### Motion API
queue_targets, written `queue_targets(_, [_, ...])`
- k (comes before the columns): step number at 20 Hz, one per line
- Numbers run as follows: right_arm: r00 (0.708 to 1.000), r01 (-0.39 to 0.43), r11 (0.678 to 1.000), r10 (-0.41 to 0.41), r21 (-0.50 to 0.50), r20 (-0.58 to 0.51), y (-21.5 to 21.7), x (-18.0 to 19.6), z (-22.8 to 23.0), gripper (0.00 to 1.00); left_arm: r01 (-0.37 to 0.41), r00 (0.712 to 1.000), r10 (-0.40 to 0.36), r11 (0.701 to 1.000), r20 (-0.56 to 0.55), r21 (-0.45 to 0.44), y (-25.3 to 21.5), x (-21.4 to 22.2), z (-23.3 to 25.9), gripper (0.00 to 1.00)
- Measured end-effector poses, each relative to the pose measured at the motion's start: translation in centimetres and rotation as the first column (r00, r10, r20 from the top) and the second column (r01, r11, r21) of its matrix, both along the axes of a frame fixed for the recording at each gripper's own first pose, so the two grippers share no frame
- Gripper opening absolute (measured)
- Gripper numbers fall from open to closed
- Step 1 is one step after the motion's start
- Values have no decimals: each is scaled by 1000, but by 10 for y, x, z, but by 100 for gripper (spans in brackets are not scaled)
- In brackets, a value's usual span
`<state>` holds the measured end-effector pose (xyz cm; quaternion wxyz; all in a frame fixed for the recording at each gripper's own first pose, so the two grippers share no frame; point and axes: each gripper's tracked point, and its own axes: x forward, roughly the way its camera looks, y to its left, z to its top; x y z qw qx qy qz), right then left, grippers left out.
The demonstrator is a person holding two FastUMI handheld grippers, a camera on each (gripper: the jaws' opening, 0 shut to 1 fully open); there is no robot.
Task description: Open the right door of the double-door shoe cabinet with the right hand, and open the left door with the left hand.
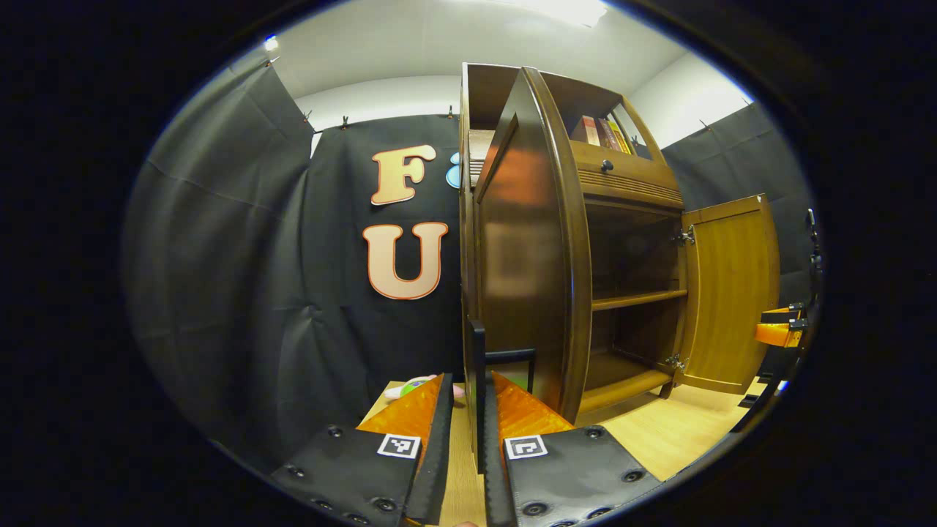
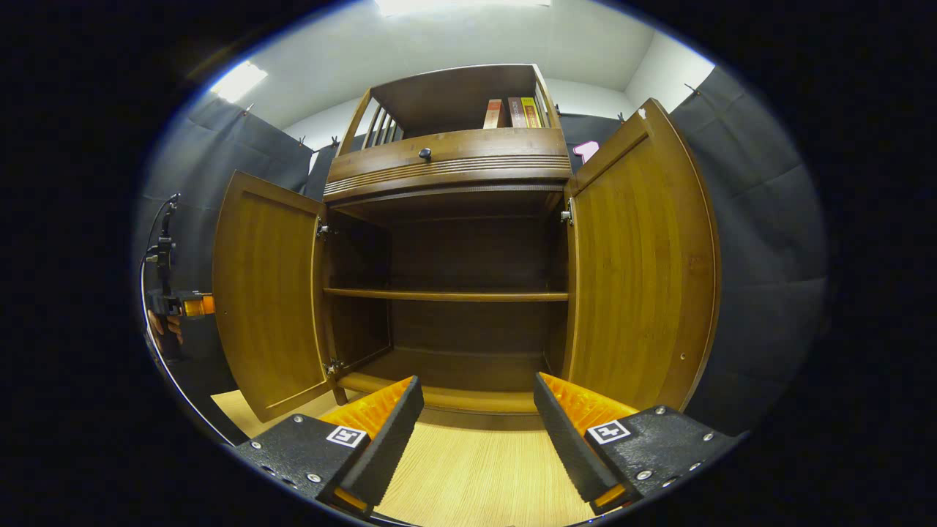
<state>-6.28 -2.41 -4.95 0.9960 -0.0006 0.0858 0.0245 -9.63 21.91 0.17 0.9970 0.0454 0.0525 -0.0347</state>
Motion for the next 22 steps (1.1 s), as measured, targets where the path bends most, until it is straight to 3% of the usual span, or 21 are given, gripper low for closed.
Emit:
queue_targets(9, [1000, -6, 1000, 6, 2, -10, 7, 3, -4, 94, 54, 999, -53, 998, 4, -12, 29, -3, 2, 22])
queue_targets(10, [1000, -8, 1000, 8, 1, -7, 9, 2, -3, 94, 53, 999, -53, 998, 12, -15, 31, -3, 3, 28])
queue_targets(13, [1000, -15, 1000, 15, 0, -2, 11, 2, -2, 94, 60, 998, -60, 998, 22, -6, 31, -6, 3, 28])
queue_targets(14, [1000, -17, 1000, 17, 0, -3, 11, 2, -3, 94, 60, 998, -60, 998, 26, -6, 32, -8, 3, 35])
queue_targets(15, [1000, -17, 1000, 17, 1, -4, 11, 1, -4, 94, 52, 998, -52, 999, 29, -11, 34, -9, 2, 28])
queue_targets(22, [1000, -6, 1000, 6, -7, -1, 5, 1, -6, 94, -30, 999, 30, 1000, 33, -1, 37, -54, 9, 34])
